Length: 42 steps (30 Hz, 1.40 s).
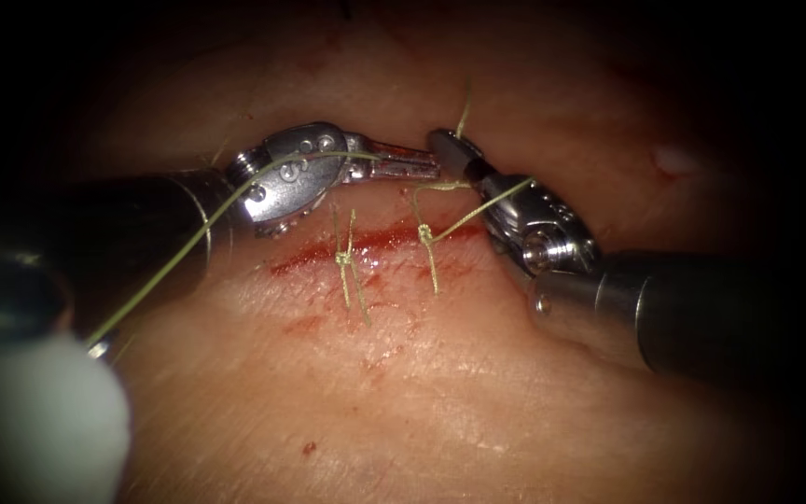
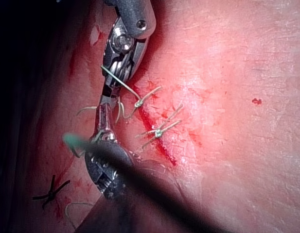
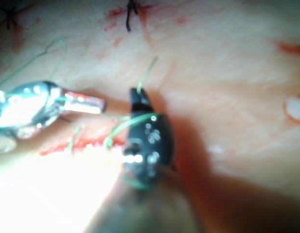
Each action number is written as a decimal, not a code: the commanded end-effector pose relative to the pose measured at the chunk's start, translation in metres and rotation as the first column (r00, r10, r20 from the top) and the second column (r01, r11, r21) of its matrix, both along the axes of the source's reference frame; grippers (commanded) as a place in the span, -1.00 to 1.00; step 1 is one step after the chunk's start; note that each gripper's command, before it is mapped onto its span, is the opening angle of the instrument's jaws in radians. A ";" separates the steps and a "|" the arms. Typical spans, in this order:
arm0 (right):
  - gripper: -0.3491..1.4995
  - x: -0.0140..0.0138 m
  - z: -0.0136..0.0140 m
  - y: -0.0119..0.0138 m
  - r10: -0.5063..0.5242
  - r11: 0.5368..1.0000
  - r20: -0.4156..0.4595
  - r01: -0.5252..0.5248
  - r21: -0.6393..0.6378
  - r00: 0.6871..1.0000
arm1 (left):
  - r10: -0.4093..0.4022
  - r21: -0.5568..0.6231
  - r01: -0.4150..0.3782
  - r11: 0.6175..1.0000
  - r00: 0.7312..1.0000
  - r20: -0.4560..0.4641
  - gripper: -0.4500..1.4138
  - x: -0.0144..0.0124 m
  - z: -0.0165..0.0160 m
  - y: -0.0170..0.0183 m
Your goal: Wound Closure
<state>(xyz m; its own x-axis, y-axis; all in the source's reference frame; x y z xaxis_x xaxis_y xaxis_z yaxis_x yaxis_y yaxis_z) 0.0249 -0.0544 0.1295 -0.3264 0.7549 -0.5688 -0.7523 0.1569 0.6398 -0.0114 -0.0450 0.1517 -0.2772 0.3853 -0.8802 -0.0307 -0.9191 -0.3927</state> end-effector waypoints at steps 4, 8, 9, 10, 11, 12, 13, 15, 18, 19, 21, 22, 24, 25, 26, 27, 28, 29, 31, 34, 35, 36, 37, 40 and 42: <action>-1.00 0.0012 -0.0026 -0.0018 -0.031 0.999 -0.004 0.031 -0.041 1.000 | -0.015 -0.007 0.015 1.000 1.000 -0.010 -1.00 0.0010 0.0007 0.0011; -1.00 0.0014 -0.0046 -0.0033 -0.066 0.996 -0.004 0.065 -0.063 0.998 | -0.031 -0.007 0.031 0.999 0.999 -0.020 -1.00 0.0018 0.0010 0.0018; -1.00 0.0014 -0.0048 -0.0038 -0.073 0.995 -0.008 0.072 -0.063 0.997 | -0.035 -0.007 0.035 0.999 0.999 -0.026 -1.00 0.0019 0.0011 0.0020; -1.00 0.0013 -0.0050 -0.0046 -0.080 0.995 -0.012 0.079 -0.065 0.997 | -0.039 -0.007 0.039 0.999 0.999 -0.027 -1.00 0.0019 0.0011 0.0021; -1.00 0.0012 -0.0050 -0.0051 -0.087 0.994 -0.016 0.086 -0.066 0.996 | -0.040 -0.007 0.040 0.999 0.999 -0.028 -1.00 0.0019 0.0012 0.0023; -1.00 0.0012 -0.0051 -0.0056 -0.094 0.993 -0.019 0.093 -0.067 0.995 | -0.041 -0.005 0.041 0.999 0.999 -0.028 -1.00 0.0019 0.0012 0.0025; -1.00 0.0011 -0.0052 -0.0061 -0.102 0.993 -0.023 0.100 -0.069 0.995 | -0.039 -0.004 0.039 0.999 0.999 -0.031 -1.00 0.0018 0.0013 0.0027; -1.00 0.0010 -0.0056 -0.0072 -0.118 0.991 -0.032 0.115 -0.071 0.993 | -0.041 -0.003 0.041 0.999 0.999 -0.035 -1.00 0.0018 0.0014 0.0033; -1.00 0.0007 -0.0061 -0.0084 -0.132 0.989 -0.037 0.129 -0.069 0.991 | -0.038 -0.002 0.037 0.999 0.999 -0.037 -1.00 0.0018 0.0017 0.0043; -1.00 0.0005 -0.0062 -0.0087 -0.136 0.989 -0.037 0.133 -0.068 0.990 | -0.036 -0.002 0.036 0.999 0.999 -0.039 -1.00 0.0019 0.0020 0.0048; -1.00 0.0002 -0.0062 -0.0094 -0.145 0.988 -0.038 0.143 -0.066 0.989 | -0.033 -0.002 0.033 0.999 0.998 -0.045 -1.00 0.0020 0.0023 0.0057; -1.00 0.0000 -0.0061 -0.0096 -0.149 0.987 -0.039 0.146 -0.068 0.988 | -0.029 -0.001 0.029 1.000 0.998 -0.052 -1.00 0.0021 0.0024 0.0064; -1.00 -0.0005 -0.0060 -0.0101 -0.161 0.985 -0.035 0.158 -0.070 0.986 | -0.023 0.003 0.023 1.000 0.998 -0.062 -1.00 0.0024 0.0025 0.0078; -1.00 -0.0006 -0.0060 -0.0103 -0.163 0.985 -0.036 0.160 -0.071 0.986 | -0.024 0.011 0.024 1.000 0.998 -0.065 -1.00 0.0027 0.0025 0.0089; -1.00 -0.0009 -0.0060 -0.0104 -0.169 0.983 -0.034 0.166 -0.075 0.985 | -0.024 0.014 0.025 1.000 0.998 -0.065 -1.00 0.0028 0.0025 0.0096; -1.00 -0.0010 -0.0061 -0.0105 -0.173 0.982 -0.029 0.171 -0.076 0.984 | -0.023 0.010 0.024 1.000 0.998 -0.065 -1.00 0.0029 0.0025 0.0103; -1.00 -0.0011 -0.0062 -0.0105 -0.177 0.981 -0.026 0.175 -0.079 0.984 | -0.020 0.008 0.021 1.000 0.997 -0.070 -1.00 0.0030 0.0025 0.0113; -1.00 -0.0011 -0.0062 -0.0106 -0.180 0.981 -0.028 0.178 -0.079 0.983 | -0.017 0.004 0.017 1.000 0.997 -0.075 -1.00 0.0030 0.0025 0.0119; -1.00 -0.0011 -0.0063 -0.0109 -0.197 0.978 -0.030 0.194 -0.081 0.980 | -0.013 -0.003 0.013 1.000 0.997 -0.080 -1.00 0.0031 0.0024 0.0130; -1.00 -0.0008 -0.0062 -0.0118 -0.241 0.968 -0.040 0.238 -0.078 0.970 | -0.008 -0.010 0.007 1.000 0.996 -0.085 -1.00 0.0031 0.0020 0.0147; -1.00 -0.0008 -0.0062 -0.0122 -0.261 0.963 -0.047 0.257 -0.076 0.964 | -0.010 -0.012 0.009 1.000 0.996 -0.086 -1.00 0.0031 0.0016 0.0153; -1.00 -0.0006 -0.0063 -0.0128 -0.297 0.953 -0.051 0.292 -0.079 0.954 | -0.011 -0.015 0.010 1.000 0.996 -0.086 -1.00 0.0031 0.0014 0.0157; -1.00 -0.0005 -0.0063 -0.0132 -0.311 0.949 -0.054 0.307 -0.077 0.949 | -0.011 -0.017 0.010 1.000 0.996 -0.087 -1.00 0.0031 0.0011 0.0161; -1.00 -0.0003 -0.0068 -0.0146 -0.371 0.927 -0.042 0.367 -0.084 0.928 | -0.013 -0.025 0.011 1.000 0.996 -0.088 -1.00 0.0030 0.0005 0.0170; -1.00 -0.0002 -0.0072 -0.0153 -0.410 0.909 -0.036 0.405 -0.098 0.912 | -0.016 -0.023 0.014 1.000 0.996 -0.090 -1.00 0.0029 0.0004 0.0173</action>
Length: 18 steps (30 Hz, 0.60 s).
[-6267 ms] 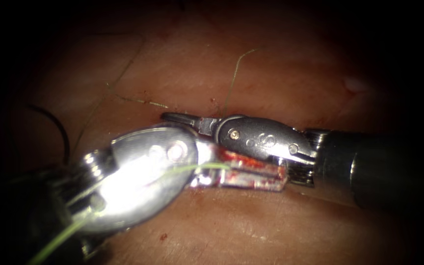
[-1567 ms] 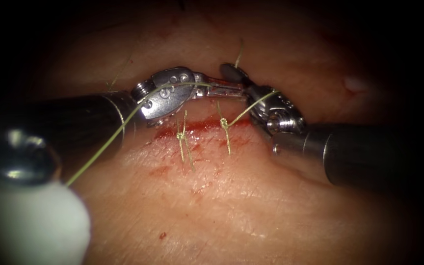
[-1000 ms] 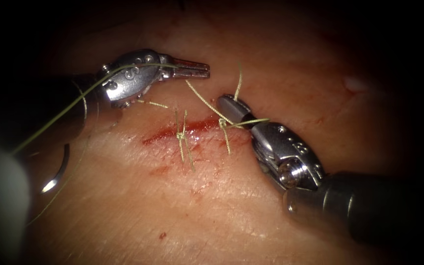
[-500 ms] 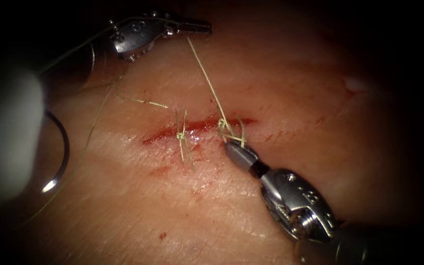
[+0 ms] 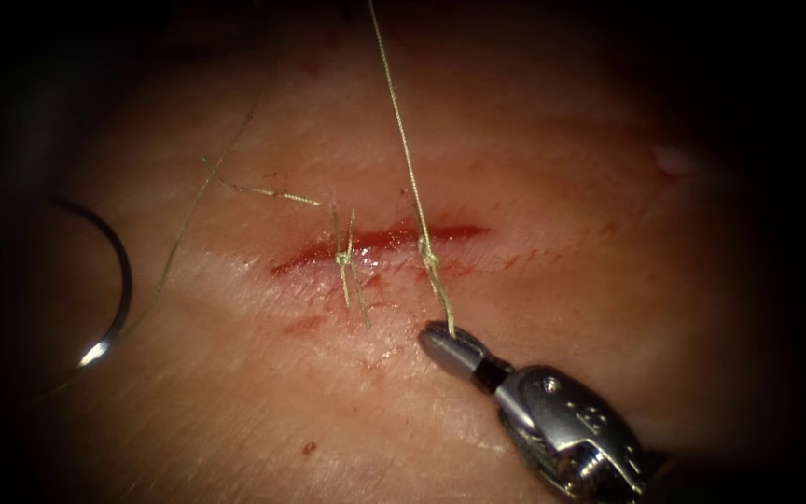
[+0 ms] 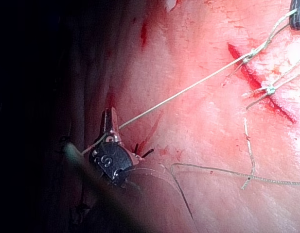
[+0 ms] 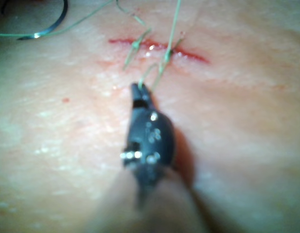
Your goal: Wound Closure
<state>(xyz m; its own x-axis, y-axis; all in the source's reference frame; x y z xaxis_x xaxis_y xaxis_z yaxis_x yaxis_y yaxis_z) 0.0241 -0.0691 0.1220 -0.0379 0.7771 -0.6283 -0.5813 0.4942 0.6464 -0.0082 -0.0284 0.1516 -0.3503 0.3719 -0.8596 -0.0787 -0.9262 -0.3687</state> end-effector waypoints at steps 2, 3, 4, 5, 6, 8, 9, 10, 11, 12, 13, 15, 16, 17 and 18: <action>-1.00 0.0006 -0.0002 -0.0012 -0.052 0.999 0.005 0.052 -0.016 0.999 | 0.001 -0.003 -0.001 1.000 1.000 -0.006 -1.00 -0.0003 0.0007 0.0010; -1.00 0.0006 -0.0004 -0.0016 -0.068 0.997 0.010 0.068 -0.023 0.998 | 0.001 -0.004 -0.001 1.000 1.000 -0.006 -1.00 -0.0003 0.0009 0.0011; -1.00 0.0007 -0.0006 -0.0021 -0.086 0.996 0.010 0.087 -0.025 0.996 | 0.002 -0.005 -0.002 1.000 1.000 -0.009 -1.00 -0.0003 0.0010 0.0013; -1.00 0.0007 -0.0007 -0.0024 -0.097 0.995 0.012 0.097 -0.030 0.995 | 0.002 -0.005 -0.002 1.000 1.000 -0.009 -1.00 -0.0003 0.0011 0.0014; -1.00 0.0007 -0.0008 -0.0028 -0.104 0.994 0.011 0.105 -0.029 0.994 | 0.002 -0.006 -0.003 1.000 1.000 -0.012 -1.00 -0.0002 0.0012 0.0017; -1.00 0.0008 -0.0009 -0.0036 -0.121 0.992 0.017 0.121 -0.034 0.993 | -0.003 -0.007 0.003 1.000 1.000 -0.015 -1.00 -0.0002 0.0014 0.0022; -1.00 0.0008 -0.0009 -0.0038 -0.125 0.992 0.018 0.126 -0.034 0.992 | -0.006 -0.007 0.006 1.000 1.000 -0.017 -1.00 -0.0001 0.0015 0.0026; -1.00 0.0008 -0.0008 -0.0040 -0.130 0.991 0.026 0.131 -0.038 0.991 | -0.009 -0.007 0.009 1.000 1.000 -0.019 -1.00 -0.0002 0.0016 0.0029; -1.00 0.0007 -0.0006 -0.0042 -0.133 0.990 0.025 0.134 -0.040 0.991 | -0.012 -0.007 0.012 1.000 1.000 -0.020 -1.00 -0.0002 0.0017 0.0031; -1.00 0.0006 -0.0005 -0.0043 -0.135 0.990 0.027 0.136 -0.040 0.990 | -0.016 -0.008 0.016 1.000 1.000 -0.023 -1.00 -0.0002 0.0018 0.0035; -1.00 0.0005 -0.0002 -0.0043 -0.142 0.989 0.035 0.143 -0.041 0.989 | -0.019 -0.008 0.019 1.000 1.000 -0.024 -1.00 -0.0002 0.0019 0.0037; -1.00 0.0004 0.0002 -0.0045 -0.146 0.988 0.039 0.147 -0.042 0.989 | -0.024 -0.011 0.024 1.000 0.999 -0.027 -1.00 -0.0003 0.0022 0.0040; -1.00 0.0003 0.0006 -0.0046 -0.150 0.987 0.050 0.153 -0.045 0.987 | -0.024 -0.012 0.024 1.000 0.999 -0.031 -1.00 -0.0003 0.0024 0.0041; -1.00 0.0002 0.0008 -0.0047 -0.155 0.986 0.054 0.158 -0.050 0.986 | -0.025 -0.014 0.025 1.000 0.999 -0.032 -1.00 -0.0004 0.0026 0.0041; -1.00 0.0002 0.0010 -0.0048 -0.159 0.986 0.052 0.161 -0.051 0.986 | -0.026 -0.016 0.025 1.000 0.999 -0.035 -1.00 -0.0004 0.0028 0.0041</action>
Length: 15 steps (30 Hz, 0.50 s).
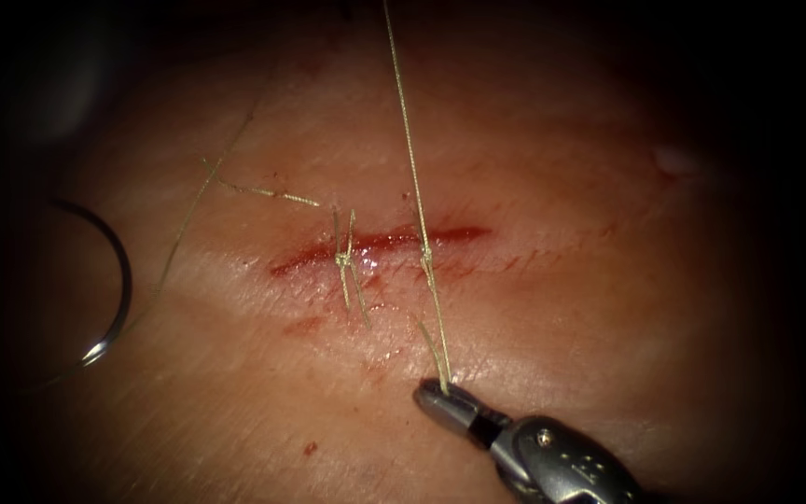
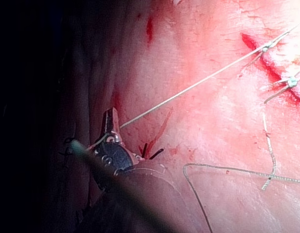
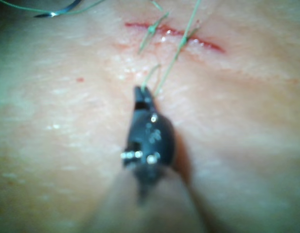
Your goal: Wound Closure
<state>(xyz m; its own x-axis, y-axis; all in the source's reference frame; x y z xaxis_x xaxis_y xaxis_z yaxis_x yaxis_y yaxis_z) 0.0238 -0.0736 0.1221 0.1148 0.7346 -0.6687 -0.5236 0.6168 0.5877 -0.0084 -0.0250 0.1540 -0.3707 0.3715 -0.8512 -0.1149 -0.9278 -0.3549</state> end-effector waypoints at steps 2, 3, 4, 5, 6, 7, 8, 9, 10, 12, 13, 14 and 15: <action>-1.00 0.0004 0.0012 -0.0005 -0.013 1.000 0.005 0.013 -0.002 1.000 | -0.002 -0.010 0.002 1.000 1.000 -0.006 -1.00 -0.0003 0.0009 0.0004; -1.00 0.0004 0.0012 -0.0005 -0.019 1.000 0.004 0.019 -0.007 1.000 | -0.004 -0.013 0.004 1.000 1.000 -0.007 -1.00 -0.0003 0.0011 0.0002; -1.00 0.0004 0.0012 -0.0005 -0.023 1.000 0.002 0.023 -0.006 1.000 | -0.004 -0.016 0.004 1.000 1.000 -0.011 -1.00 -0.0003 0.0014 0.0000; -1.00 0.0004 0.0012 -0.0006 -0.038 0.999 0.003 0.038 -0.013 0.999 | -0.006 -0.018 0.006 1.000 1.000 -0.012 -1.00 -0.0003 0.0016 -0.0001; -1.00 0.0004 0.0012 -0.0007 -0.047 0.999 0.001 0.047 -0.012 0.999 | -0.006 -0.020 0.006 1.000 1.000 -0.016 -1.00 -0.0003 0.0017 -0.0002; -1.00 0.0005 0.0012 -0.0010 -0.055 0.998 0.001 0.055 -0.011 0.998 | -0.007 -0.021 0.006 1.000 1.000 -0.020 -1.00 -0.0003 0.0019 -0.0002; -1.00 0.0005 0.0012 -0.0014 -0.068 0.998 0.001 0.068 -0.011 0.998 | -0.006 -0.022 0.005 1.000 1.000 -0.026 -1.00 -0.0003 0.0020 -0.0002; -1.00 0.0005 0.0013 -0.0018 -0.076 0.997 0.000 0.076 -0.011 0.997 | -0.007 -0.022 0.007 1.000 1.000 -0.027 -1.00 -0.0003 0.0020 -0.0001; -1.00 0.0006 0.0013 -0.0022 -0.083 0.996 -0.002 0.083 -0.013 0.997 | -0.010 -0.022 0.009 1.000 1.000 -0.028 -1.00 -0.0003 0.0021 0.0001; -1.00 0.0006 0.0013 -0.0030 -0.101 0.995 -0.001 0.101 -0.013 0.995 | -0.013 -0.023 0.012 1.000 0.999 -0.029 -1.00 -0.0003 0.0022 0.0003; -1.00 0.0006 0.0013 -0.0032 -0.107 0.994 -0.001 0.107 -0.013 0.994 | -0.017 -0.024 0.016 1.000 0.999 -0.032 -1.00 -0.0004 0.0022 0.0003; -1.00 0.0007 0.0013 -0.0034 -0.112 0.994 -0.003 0.112 -0.014 0.994 | -0.018 -0.025 0.017 1.000 0.999 -0.032 -1.00 -0.0004 0.0023 0.0004; -1.00 0.0007 0.0013 -0.0034 -0.117 0.993 -0.002 0.117 -0.013 0.993 | -0.017 -0.024 0.016 1.000 0.999 -0.032 -1.00 -0.0005 0.0024 0.0003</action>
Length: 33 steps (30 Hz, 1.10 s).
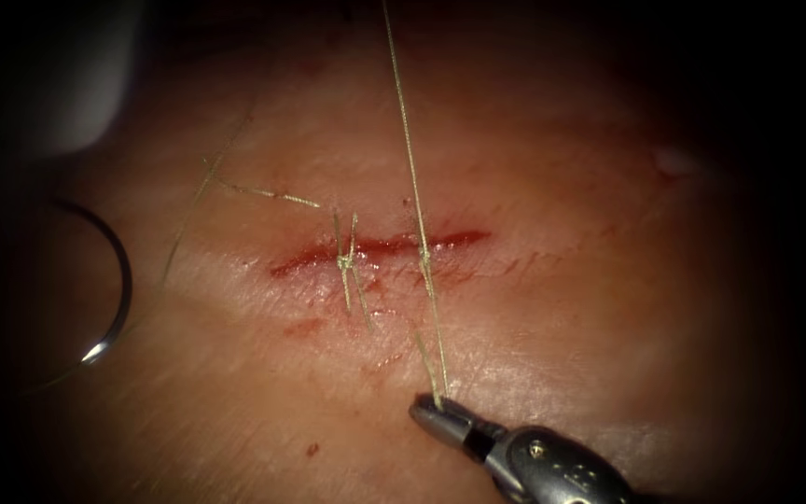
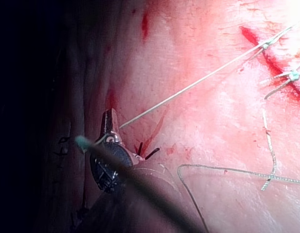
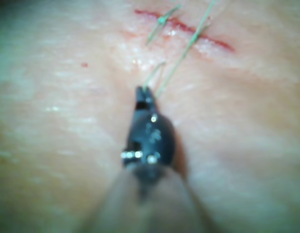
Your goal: Wound Closure
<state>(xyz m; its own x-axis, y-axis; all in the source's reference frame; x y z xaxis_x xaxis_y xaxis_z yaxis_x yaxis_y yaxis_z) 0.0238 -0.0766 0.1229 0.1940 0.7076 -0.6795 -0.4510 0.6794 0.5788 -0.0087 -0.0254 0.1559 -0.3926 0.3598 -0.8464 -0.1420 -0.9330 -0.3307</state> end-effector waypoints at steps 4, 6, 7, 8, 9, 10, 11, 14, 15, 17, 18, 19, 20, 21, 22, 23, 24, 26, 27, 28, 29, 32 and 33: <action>-1.00 0.0007 0.0004 -0.0006 -0.029 1.000 -0.011 0.029 0.003 1.000 | 0.003 -0.005 -0.003 1.000 1.000 -0.011 -1.00 -0.0004 0.0008 0.0004; -1.00 0.0008 0.0003 -0.0010 -0.040 0.999 -0.016 0.040 0.002 0.999 | 0.004 -0.007 -0.004 1.000 1.000 -0.015 -1.00 -0.0004 0.0010 0.0003; -1.00 0.0008 0.0002 -0.0011 -0.044 0.999 -0.017 0.044 0.001 0.999 | 0.004 -0.008 -0.004 1.000 1.000 -0.015 -1.00 -0.0004 0.0011 0.0002; -1.00 0.0009 0.0001 -0.0013 -0.047 0.999 -0.018 0.047 0.001 0.999 | 0.004 -0.009 -0.004 1.000 1.000 -0.015 -1.00 -0.0004 0.0012 0.0002; -1.00 0.0010 0.0001 -0.0015 -0.050 0.999 -0.019 0.050 0.001 0.999 | 0.003 -0.010 -0.004 1.000 1.000 -0.015 -1.00 -0.0004 0.0013 0.0002; -1.00 0.0011 0.0000 -0.0016 -0.051 0.999 -0.020 0.051 0.001 0.999 | 0.005 -0.009 -0.005 1.000 1.000 -0.014 -1.00 -0.0004 0.0013 0.0002; -1.00 0.0012 -0.0001 -0.0017 -0.052 0.999 -0.020 0.052 0.001 0.998 | 0.005 -0.009 -0.005 1.000 1.000 -0.015 -1.00 -0.0005 0.0013 0.0001; -1.00 0.0014 -0.0002 -0.0018 -0.055 0.998 -0.021 0.055 0.000 0.998 | 0.004 -0.010 -0.004 1.000 1.000 -0.015 -1.00 -0.0005 0.0014 0.0001; -1.00 0.0014 -0.0002 -0.0018 -0.057 0.998 -0.022 0.057 0.000 0.998 | 0.004 -0.010 -0.004 1.000 1.000 -0.015 -1.00 -0.0005 0.0014 0.0001; -1.00 0.0014 -0.0002 -0.0018 -0.065 0.998 -0.025 0.065 0.001 0.998 | 0.003 -0.010 -0.003 1.000 1.000 -0.016 -1.00 -0.0005 0.0014 0.0001; -1.00 0.0014 -0.0002 -0.0019 -0.071 0.997 -0.028 0.071 0.000 0.997 | 0.002 -0.010 -0.002 1.000 1.000 -0.016 -1.00 -0.0005 0.0014 0.0001; -1.00 0.0014 -0.0001 -0.0021 -0.076 0.997 -0.030 0.076 -0.001 0.997 | 0.001 -0.010 -0.001 1.000 1.000 -0.016 -1.00 -0.0006 0.0014 0.0001; -1.00 0.0015 -0.0001 -0.0023 -0.079 0.997 -0.031 0.079 -0.003 0.996 | 0.000 -0.010 -0.001 1.000 1.000 -0.017 -1.00 -0.0006 0.0014 0.0001; -1.00 0.0015 0.0000 -0.0023 -0.080 0.997 -0.031 0.080 -0.003 0.996 | 0.002 -0.010 -0.002 1.000 1.000 -0.020 -1.00 -0.0006 0.0014 0.0001; -1.00 0.0016 0.0000 -0.0023 -0.081 0.997 -0.031 0.081 -0.003 0.996 | 0.001 -0.010 -0.001 1.000 1.000 -0.020 -1.00 -0.0006 0.0014 0.0001; -1.00 0.0016 0.0000 -0.0024 -0.084 0.996 -0.033 0.084 -0.003 0.996 | 0.001 -0.010 -0.001 1.000 1.000 -0.020 -1.00 -0.0006 0.0014 0.0001; -1.00 0.0016 0.0000 -0.0024 -0.086 0.996 -0.034 0.086 -0.004 0.996 | 0.001 -0.010 -0.001 1.000 1.000 -0.020 -1.00 -0.0006 0.0014 0.0001; -1.00 0.0017 -0.0001 -0.0024 -0.089 0.996 -0.035 0.089 -0.004 0.995 | 0.002 -0.010 -0.002 1.000 1.000 -0.023 -1.00 -0.0006 0.0014 0.0001; -1.00 0.0017 -0.0001 -0.0025 -0.091 0.996 -0.035 0.091 -0.004 0.995 | 0.001 -0.010 -0.001 1.000 1.000 -0.023 -1.00 -0.0006 0.0014 0.0001; -1.00 0.0017 -0.0001 -0.0025 -0.092 0.996 -0.036 0.091 -0.004 0.995 | 0.000 -0.010 -0.001 1.000 1.000 -0.023 -1.00 -0.0006 0.0014 0.0001; -1.00 0.0017 -0.0001 -0.0025 -0.092 0.996 -0.036 0.092 -0.004 0.995 | 0.001 -0.010 -0.002 1.000 1.000 -0.026 -1.00 -0.0006 0.0014 0.0000; -1.00 0.0022 -0.0009 -0.0019 -0.084 0.996 -0.045 0.084 0.000 0.995 | 0.007 -0.007 -0.007 1.000 1.000 -0.030 -1.00 -0.0007 0.0014 -0.0001; -1.00 0.0023 -0.0012 -0.0017 -0.083 0.996 -0.045 0.084 0.003 0.995 | 0.008 -0.006 -0.008 1.000 1.000 -0.029 -1.00 -0.0007 0.0014 -0.0002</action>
